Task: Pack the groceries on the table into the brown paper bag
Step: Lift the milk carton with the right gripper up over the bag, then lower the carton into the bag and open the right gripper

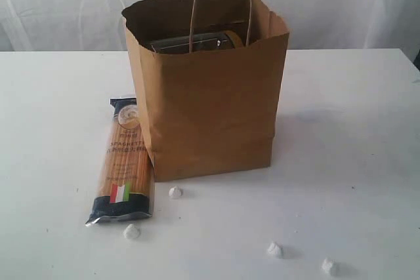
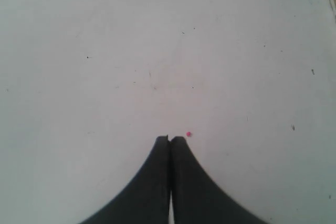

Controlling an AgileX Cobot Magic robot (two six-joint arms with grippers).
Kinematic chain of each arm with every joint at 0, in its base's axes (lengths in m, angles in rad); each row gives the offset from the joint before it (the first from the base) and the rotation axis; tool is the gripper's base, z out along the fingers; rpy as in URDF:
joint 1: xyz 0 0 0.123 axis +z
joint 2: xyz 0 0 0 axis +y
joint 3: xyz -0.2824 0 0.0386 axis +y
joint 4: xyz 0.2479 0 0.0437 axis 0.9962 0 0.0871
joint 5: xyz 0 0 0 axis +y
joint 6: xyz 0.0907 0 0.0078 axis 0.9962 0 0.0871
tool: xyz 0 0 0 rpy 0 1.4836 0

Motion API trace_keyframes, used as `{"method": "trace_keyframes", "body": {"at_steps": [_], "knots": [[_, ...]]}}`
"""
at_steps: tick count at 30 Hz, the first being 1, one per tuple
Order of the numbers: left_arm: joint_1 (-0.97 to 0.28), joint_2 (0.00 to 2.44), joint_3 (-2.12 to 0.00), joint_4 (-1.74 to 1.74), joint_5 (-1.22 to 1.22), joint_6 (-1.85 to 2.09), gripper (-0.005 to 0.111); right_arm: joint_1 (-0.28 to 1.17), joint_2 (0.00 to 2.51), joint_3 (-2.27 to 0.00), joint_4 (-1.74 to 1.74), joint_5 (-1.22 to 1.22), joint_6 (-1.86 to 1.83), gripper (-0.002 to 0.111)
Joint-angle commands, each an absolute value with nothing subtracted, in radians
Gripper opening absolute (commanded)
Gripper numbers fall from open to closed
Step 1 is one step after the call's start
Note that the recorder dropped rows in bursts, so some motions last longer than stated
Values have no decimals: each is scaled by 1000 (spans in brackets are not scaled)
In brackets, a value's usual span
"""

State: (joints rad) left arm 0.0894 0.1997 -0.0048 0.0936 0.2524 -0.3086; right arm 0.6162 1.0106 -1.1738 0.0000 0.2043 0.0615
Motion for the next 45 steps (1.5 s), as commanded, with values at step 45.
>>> {"method": "trace_keyframes", "body": {"at_steps": [45], "knots": [[37, 198, 0, 90, 254, -315, 0, 479, 1473, -1188, 0, 171, 29, 71]]}}
